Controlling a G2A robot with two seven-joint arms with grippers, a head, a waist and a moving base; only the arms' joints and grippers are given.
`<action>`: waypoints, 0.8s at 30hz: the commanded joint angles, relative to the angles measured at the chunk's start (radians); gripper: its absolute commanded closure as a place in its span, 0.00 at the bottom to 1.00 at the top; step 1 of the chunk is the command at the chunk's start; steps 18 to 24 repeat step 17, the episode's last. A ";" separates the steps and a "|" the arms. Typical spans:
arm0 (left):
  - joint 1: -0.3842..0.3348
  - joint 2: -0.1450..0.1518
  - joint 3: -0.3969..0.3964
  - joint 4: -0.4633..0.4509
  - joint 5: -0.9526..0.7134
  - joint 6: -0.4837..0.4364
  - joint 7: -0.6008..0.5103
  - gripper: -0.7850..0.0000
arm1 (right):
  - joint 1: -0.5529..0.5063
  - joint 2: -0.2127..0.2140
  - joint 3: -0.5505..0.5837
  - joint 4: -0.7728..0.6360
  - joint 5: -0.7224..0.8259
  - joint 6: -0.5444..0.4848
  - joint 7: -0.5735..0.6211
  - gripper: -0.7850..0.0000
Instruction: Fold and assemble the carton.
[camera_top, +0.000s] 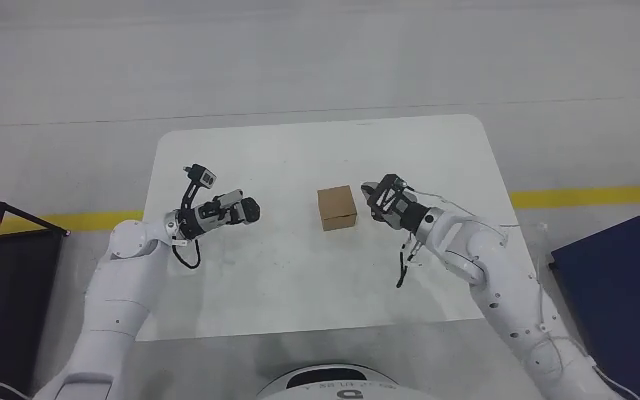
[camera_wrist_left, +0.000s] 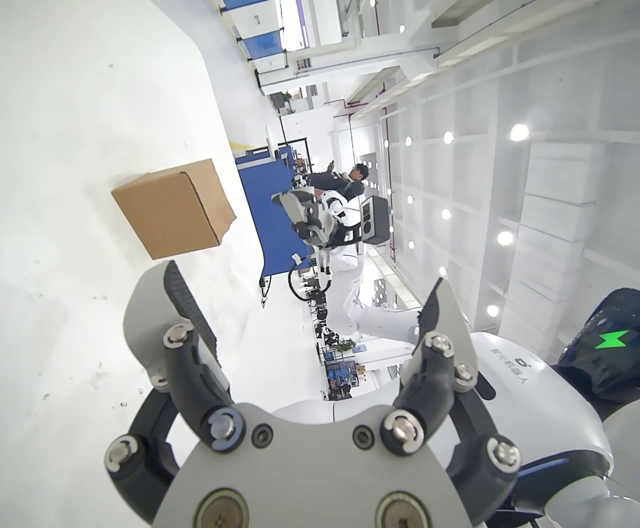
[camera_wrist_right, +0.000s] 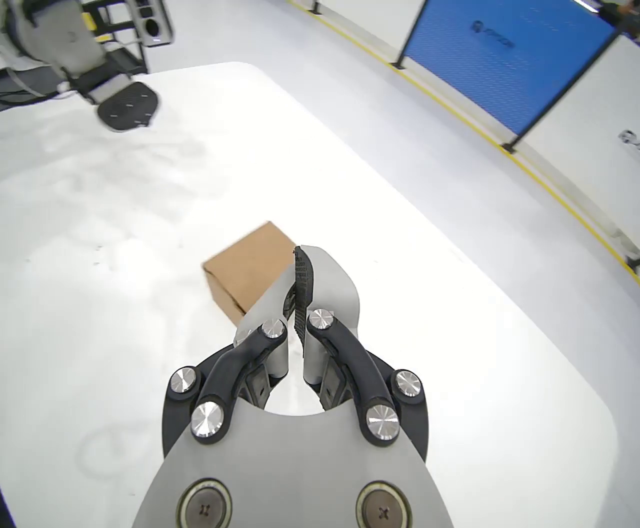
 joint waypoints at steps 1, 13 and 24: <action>0.000 0.000 0.000 0.000 0.001 0.000 0.001 0.00 | -0.022 0.002 0.025 -0.013 0.001 0.023 -0.004 0.00; 0.000 0.000 0.000 0.000 0.001 0.000 0.001 0.00 | -0.022 0.002 0.025 -0.013 0.001 0.023 -0.004 0.18; 0.000 0.000 0.000 0.000 0.001 0.000 0.001 0.00 | -0.022 0.002 0.025 -0.013 0.001 0.023 -0.004 0.04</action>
